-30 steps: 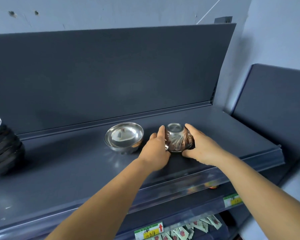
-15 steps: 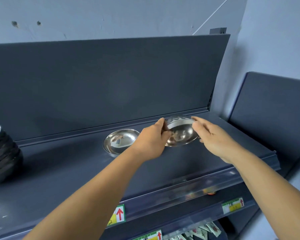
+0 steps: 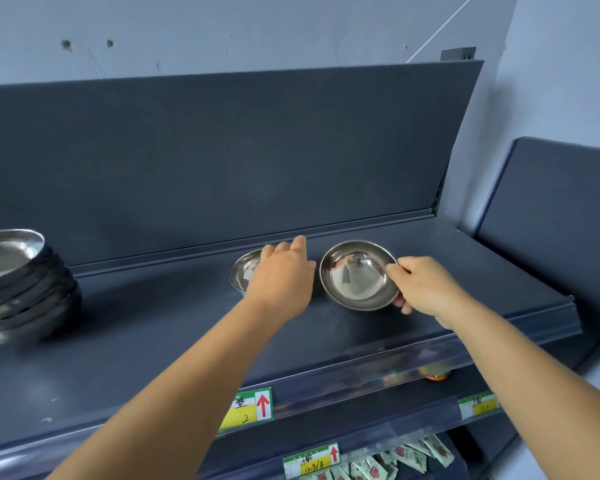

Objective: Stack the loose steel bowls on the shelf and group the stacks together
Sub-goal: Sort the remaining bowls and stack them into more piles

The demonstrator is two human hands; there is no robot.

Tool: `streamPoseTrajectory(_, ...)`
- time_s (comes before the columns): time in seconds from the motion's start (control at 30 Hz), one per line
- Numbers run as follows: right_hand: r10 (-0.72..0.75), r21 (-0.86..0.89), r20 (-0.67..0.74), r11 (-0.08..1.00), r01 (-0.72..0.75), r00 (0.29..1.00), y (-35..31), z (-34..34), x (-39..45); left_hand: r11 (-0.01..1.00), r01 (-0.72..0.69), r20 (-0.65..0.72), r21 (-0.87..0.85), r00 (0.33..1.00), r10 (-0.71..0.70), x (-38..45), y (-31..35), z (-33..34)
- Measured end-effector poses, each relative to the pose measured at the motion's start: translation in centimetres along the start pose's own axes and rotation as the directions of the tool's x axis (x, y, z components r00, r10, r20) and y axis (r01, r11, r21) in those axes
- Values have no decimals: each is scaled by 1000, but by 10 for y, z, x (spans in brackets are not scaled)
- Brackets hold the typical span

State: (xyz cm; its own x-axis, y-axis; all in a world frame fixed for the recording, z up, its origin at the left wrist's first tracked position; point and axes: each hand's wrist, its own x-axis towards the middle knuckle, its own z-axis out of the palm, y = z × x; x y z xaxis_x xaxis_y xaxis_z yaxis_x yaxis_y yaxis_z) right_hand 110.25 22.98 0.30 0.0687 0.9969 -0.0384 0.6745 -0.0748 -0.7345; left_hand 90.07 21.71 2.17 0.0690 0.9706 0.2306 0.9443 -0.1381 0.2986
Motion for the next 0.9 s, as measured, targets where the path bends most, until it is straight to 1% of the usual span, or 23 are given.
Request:
streamPoseTrajectory(0.07, 20, 38, -12, 999, -20, 1000, -3, 4, 2, 997, 59, -10, 43, 998, -59, -1, -16, -4)
streamPoseTrajectory(0.17, 40, 106, -33, 994, -36, 999, -10, 9, 4, 977, 169, -60, 127, 985, -163, -1, -42, -9)
streamPoseTrajectory(0.23, 52, 173, -39, 984, -44, 998, -13, 11, 6, 952, 287, -53, 104, 958, -282, -2, -58, -10)
streamPoseTrajectory(0.3, 62, 218, -40, 975, -52, 997, -17, 14, 7, 913, 408, 16, 16, 913, -408, -3, -69, -11)
streamPoseTrajectory(0.37, 59, 246, -47, 968, -45, 997, -22, 16, 6, 871, 473, 101, -130, 881, -463, -2, -77, -10)
streamPoseTrajectory(0.4, 55, 256, -53, 966, -40, 997, -24, 16, 6, 836, 498, 143, -231, 867, -477, -1, -79, -9)
streamPoseTrajectory(0.47, 51, 265, -69, 964, -31, 996, -28, 17, 6, 729, 547, 222, -412, 836, -502, -1, -79, -7)
streamPoseTrajectory(0.53, 45, 279, -88, 960, -19, 995, -34, 17, 6, 679, 554, 231, -482, 827, -512, -4, -77, -6)
streamPoseTrajectory(0.63, 20, 337, -97, 941, 14, 995, -50, 15, 2, 659, 510, 175, -553, 844, -506, -9, -75, -10)
streamPoseTrajectory(0.8, -94, 379, -48, 920, 105, 994, -89, 18, -7, 728, 419, 66, -544, 885, -460, -22, -64, -37)
streamPoseTrajectory(0.9, -165, 402, -16, 902, 158, 986, -112, 25, -14, 739, 360, 7, -570, 901, -433, -35, -60, -58)
